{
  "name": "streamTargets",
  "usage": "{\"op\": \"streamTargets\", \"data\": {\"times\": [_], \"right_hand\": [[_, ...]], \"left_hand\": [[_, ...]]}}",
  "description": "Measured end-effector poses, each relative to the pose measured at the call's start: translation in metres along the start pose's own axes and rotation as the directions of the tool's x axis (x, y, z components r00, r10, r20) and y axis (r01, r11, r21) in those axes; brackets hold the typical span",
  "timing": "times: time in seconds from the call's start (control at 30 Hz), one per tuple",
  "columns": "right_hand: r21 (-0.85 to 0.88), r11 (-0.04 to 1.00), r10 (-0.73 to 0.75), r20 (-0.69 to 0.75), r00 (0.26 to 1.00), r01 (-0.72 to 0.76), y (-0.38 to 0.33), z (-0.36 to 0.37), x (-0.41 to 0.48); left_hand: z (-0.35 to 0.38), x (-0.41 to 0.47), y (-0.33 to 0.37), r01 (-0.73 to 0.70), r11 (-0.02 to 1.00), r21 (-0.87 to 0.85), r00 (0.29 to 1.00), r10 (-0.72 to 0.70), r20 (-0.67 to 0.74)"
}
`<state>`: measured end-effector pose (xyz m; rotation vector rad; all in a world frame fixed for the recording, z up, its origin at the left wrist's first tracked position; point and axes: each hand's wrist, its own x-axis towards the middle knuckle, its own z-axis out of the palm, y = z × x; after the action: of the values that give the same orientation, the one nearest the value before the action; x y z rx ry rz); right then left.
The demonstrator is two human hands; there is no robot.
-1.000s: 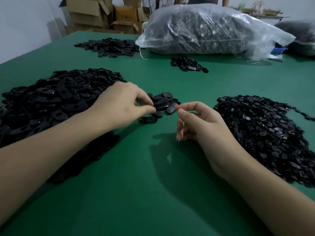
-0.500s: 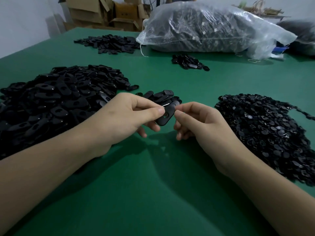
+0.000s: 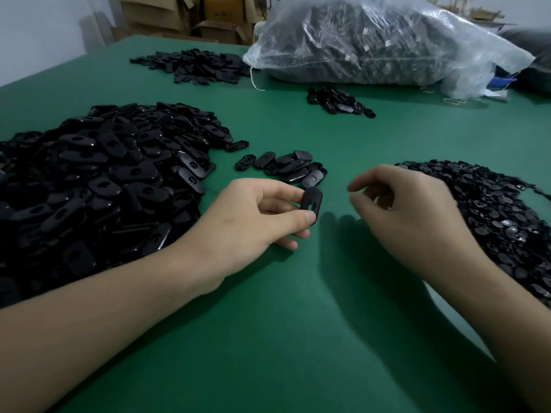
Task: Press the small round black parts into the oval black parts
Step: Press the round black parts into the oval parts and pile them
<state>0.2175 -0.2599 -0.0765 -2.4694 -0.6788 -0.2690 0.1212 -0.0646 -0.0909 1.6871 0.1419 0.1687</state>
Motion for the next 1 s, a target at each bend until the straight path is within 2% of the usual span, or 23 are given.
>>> {"op": "streamTargets", "data": {"times": [0.1, 0.2, 0.4, 0.67, 1.0], "right_hand": [[-0.352, 0.934, 0.051, -0.018, 0.999, -0.054, 0.009, -0.006, 0.001], [-0.461, 0.877, 0.145, -0.021, 0.989, -0.139, 0.011, -0.010, 0.003], [-0.469, 0.870, 0.199, 0.049, 0.979, -0.153, 0.017, -0.003, 0.010], [-0.429, 0.899, 0.075, -0.058, 0.996, -0.093, 0.019, -0.007, 0.011], [-0.411, 0.903, 0.079, -0.120, 0.990, -0.122, 0.021, -0.005, 0.013]], "left_hand": [[0.001, 0.000, 0.000, 0.001, 1.000, 0.011, 1.000, -0.001, 0.012], [0.001, 0.000, -0.001, 0.003, 1.000, 0.026, 1.000, -0.003, 0.017], [0.001, 0.000, 0.000, -0.012, 0.999, 0.035, 0.999, 0.011, 0.030], [0.000, 0.001, -0.002, -0.020, 0.999, 0.030, 0.999, 0.018, 0.042], [0.000, 0.001, -0.003, -0.024, 1.000, 0.020, 0.998, 0.023, 0.051]]}}
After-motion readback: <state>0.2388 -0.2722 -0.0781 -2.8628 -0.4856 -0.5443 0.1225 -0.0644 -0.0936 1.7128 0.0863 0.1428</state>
